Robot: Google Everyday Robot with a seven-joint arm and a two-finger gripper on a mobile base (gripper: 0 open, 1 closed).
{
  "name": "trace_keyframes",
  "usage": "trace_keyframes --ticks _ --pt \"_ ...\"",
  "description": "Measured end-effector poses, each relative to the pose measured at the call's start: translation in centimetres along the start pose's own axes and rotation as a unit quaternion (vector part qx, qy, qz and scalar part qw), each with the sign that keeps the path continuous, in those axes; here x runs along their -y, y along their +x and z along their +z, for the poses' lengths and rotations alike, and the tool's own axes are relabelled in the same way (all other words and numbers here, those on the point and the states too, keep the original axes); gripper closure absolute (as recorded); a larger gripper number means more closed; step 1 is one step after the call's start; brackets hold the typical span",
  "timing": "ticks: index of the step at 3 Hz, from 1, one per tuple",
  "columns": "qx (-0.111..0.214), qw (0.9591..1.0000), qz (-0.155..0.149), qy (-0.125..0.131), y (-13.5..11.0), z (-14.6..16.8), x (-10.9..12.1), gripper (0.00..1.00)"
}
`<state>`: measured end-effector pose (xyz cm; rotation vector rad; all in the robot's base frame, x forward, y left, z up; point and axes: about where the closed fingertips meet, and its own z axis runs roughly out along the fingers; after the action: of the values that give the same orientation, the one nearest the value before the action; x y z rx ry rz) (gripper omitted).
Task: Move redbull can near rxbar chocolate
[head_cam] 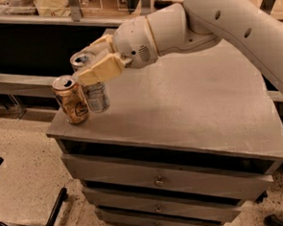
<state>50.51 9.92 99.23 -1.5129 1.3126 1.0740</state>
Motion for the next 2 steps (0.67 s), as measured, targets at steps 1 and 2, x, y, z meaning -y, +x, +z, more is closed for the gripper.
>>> trace_keyframes --ticks 1,2 --pt "0.014 0.9994 0.026 -0.018 0.25 1.70 0.13 1.00" --pt "0.035 0.9982 0.039 -0.027 0.41 2.10 0.55 1.00"
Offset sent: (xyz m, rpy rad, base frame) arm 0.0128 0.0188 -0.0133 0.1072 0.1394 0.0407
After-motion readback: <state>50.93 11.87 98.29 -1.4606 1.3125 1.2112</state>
